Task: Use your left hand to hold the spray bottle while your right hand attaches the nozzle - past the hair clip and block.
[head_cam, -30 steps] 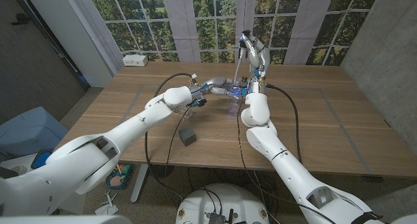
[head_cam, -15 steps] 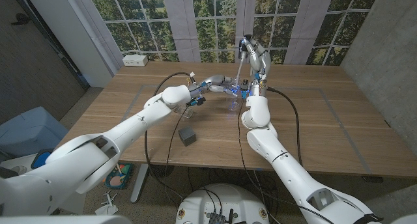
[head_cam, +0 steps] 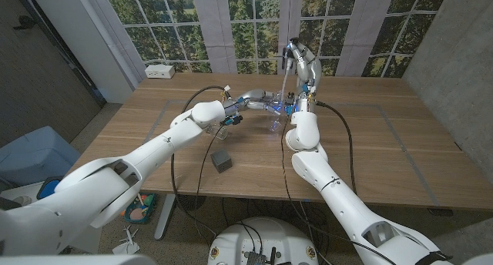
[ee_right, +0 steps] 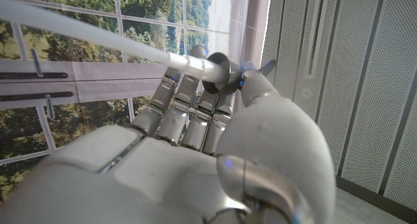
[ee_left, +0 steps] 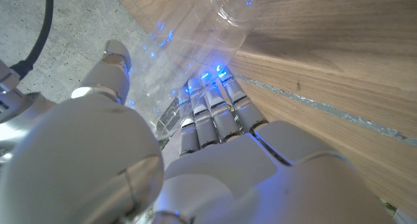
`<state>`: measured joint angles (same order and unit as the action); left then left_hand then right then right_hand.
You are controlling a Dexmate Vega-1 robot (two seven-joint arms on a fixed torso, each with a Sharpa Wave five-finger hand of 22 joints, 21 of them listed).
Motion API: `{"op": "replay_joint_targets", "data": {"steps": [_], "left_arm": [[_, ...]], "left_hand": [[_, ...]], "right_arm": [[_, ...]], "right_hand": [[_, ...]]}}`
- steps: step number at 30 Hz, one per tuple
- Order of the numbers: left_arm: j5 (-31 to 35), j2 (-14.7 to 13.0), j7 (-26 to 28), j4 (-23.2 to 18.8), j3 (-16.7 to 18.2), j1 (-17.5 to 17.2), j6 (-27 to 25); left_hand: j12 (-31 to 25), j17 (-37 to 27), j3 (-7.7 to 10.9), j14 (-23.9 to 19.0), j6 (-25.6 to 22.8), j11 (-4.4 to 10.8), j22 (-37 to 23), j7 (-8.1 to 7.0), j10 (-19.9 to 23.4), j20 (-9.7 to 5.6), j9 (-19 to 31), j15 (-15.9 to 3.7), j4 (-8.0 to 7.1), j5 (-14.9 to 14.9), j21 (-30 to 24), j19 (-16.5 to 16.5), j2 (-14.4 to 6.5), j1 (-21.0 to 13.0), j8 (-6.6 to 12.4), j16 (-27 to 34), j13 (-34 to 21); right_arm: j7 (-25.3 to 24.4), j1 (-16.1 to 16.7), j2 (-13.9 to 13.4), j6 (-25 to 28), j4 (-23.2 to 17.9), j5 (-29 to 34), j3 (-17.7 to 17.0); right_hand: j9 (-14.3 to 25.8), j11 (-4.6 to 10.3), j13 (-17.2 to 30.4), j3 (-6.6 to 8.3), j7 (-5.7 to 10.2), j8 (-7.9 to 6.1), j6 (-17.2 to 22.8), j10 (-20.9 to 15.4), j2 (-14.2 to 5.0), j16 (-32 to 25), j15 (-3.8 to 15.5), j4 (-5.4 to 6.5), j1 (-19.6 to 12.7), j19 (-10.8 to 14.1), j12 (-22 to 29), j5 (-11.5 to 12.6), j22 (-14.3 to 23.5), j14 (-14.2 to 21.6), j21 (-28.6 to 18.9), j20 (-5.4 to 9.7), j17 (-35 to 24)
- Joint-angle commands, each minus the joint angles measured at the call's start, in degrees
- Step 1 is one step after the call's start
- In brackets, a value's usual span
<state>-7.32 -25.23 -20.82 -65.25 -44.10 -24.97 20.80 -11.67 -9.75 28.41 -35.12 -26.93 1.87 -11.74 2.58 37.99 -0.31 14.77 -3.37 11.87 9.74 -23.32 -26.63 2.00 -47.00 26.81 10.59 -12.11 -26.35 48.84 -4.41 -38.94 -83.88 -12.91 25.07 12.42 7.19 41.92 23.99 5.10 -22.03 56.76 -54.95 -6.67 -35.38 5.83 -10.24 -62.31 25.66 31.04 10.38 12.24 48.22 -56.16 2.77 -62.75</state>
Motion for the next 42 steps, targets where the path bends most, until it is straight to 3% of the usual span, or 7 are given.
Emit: {"op": "replay_joint_targets", "data": {"steps": [1,15,24,42], "left_arm": [[0.3,0.4,-0.8,0.5,-0.7,0.3,-0.4],[0.2,0.3,-0.9,-0.2,-0.6,0.3,-0.5],[-0.2,0.2,-0.9,-0.1,-0.3,0.3,-0.2],[-0.5,0.1,-0.4,0.3,0.3,0.4,0.3]], "left_hand": [[-0.3,-0.1,1.63,0.2,-22.7,6.67,0.0,-2.41,7.0,-0.14,0.3,-7.73,-1.84,0.3,-0.3,0.2,-10.3,-10.0,0.1,-0.1,-0.1],[-0.3,-0.1,1.61,0.2,-22.7,6.8,0.0,-2.38,7.0,-0.14,0.2,-7.85,-1.83,0.3,-0.4,0.3,-10.3,-10.1,0.04,-0.1,-0.1],[-0.3,-0.1,1.61,0.2,-22.8,6.76,0.0,-2.34,7.0,-0.17,0.3,-7.83,-1.86,0.3,-0.5,0.4,-10.3,-10.0,0.06,-0.1,-0.1],[-0.3,-0.1,1.58,0.2,-22.8,6.77,0.0,-2.4,7.1,-0.11,0.3,-7.77,-1.84,0.3,-0.6,0.4,-10.3,-10.1,0.03,-0.1,-0.1]], "right_arm": [[0.2,-1.4,1.0,-3.1,0.7,1.7,-0.5],[-0.3,-1.8,2.2,-4.1,2.7,1.7,-1.1],[-3.0,-1.8,3.0,-5.0,4.5,5.1,-1.7],[-4.1,-1.8,2.8,-4.9,6.2,6.1,-1.7]], "right_hand": [[0.3,1.31,0.2,1.73,0.31,-0.3,0.3,-1.3,-0.61,0.1,6.51,1.14,-0.3,-0.1,0.6,0.3,-0.1,0.6,-0.4,0.59,-0.1],[0.3,1.28,0.2,1.9,0.34,-0.31,0.4,-1.2,-0.53,0.4,6.58,1.04,-0.4,-0.3,0.4,0.2,-0.2,0.8,-1.1,0.62,-0.6],[0.3,1.5,0.3,2.0,0.17,-0.34,0.4,-1.3,-0.54,0.6,6.55,1.07,-0.3,-0.5,0.4,0.2,-0.3,0.9,-1.6,0.65,-0.8],[0.3,1.36,0.3,2.18,0.26,-0.34,0.4,-1.4,-0.44,1.0,6.58,1.03,-0.2,-0.8,0.4,0.2,-0.5,1.1,-2.4,0.67,-1.2]]}}
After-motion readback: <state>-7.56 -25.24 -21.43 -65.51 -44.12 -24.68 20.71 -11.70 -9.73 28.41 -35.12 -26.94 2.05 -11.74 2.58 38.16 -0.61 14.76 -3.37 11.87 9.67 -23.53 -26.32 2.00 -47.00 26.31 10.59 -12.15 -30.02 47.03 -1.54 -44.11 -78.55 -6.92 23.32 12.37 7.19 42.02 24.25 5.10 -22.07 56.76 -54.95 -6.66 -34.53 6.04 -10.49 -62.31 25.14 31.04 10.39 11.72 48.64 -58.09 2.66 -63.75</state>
